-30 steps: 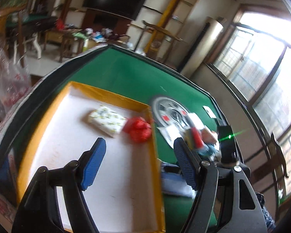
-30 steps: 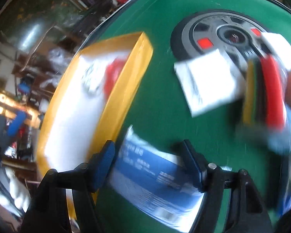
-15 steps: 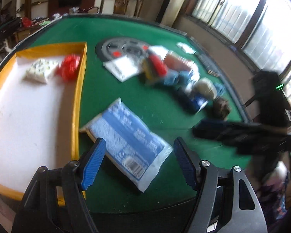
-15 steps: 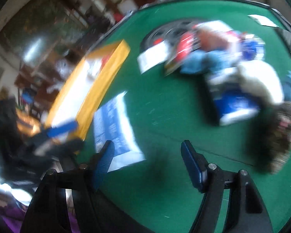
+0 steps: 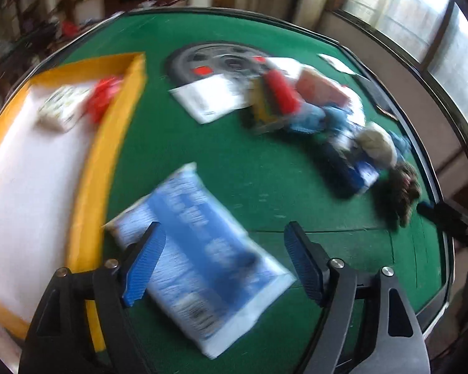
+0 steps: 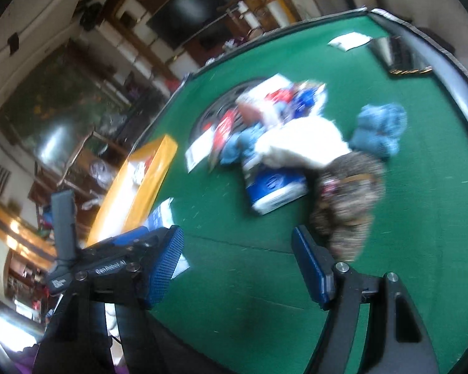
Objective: Organize soft objects
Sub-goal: 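Grasp the blue wet-wipe pack with the left gripper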
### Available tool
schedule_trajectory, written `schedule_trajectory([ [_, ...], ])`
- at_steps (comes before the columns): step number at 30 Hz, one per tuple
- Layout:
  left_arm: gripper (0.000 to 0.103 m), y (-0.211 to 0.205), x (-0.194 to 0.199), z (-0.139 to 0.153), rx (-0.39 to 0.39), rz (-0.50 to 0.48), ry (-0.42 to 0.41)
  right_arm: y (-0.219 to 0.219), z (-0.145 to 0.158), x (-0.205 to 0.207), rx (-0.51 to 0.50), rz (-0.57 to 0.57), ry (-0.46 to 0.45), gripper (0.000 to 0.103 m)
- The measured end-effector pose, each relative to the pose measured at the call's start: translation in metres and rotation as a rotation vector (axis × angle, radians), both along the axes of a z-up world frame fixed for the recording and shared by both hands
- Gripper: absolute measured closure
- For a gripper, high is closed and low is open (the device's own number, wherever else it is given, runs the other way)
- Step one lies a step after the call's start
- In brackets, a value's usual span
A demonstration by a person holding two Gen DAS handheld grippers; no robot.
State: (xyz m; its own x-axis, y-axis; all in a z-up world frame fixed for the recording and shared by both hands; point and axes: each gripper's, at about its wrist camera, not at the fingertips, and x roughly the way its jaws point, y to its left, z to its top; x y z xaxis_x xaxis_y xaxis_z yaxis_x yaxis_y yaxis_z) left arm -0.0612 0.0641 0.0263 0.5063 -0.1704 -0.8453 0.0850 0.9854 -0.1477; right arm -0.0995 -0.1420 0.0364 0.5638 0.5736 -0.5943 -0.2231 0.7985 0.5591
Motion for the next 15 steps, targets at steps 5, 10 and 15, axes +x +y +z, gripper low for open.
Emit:
schedule_trajectory([
  [5,0.025,-0.02,-0.012,0.002,-0.04,-0.152,-0.039,-0.036,0.002,-0.008,0.023,-0.092,-0.011,0.035],
  [10,0.025,0.029,-0.026,0.009,-0.13,-0.027,0.026,-0.051,-0.003,-0.011,0.037,-0.138,-0.007,0.034],
  [15,0.025,0.044,-0.048,0.005,-0.083,0.02,0.095,-0.058,-0.01,-0.005,0.077,-0.145,-0.019,0.034],
])
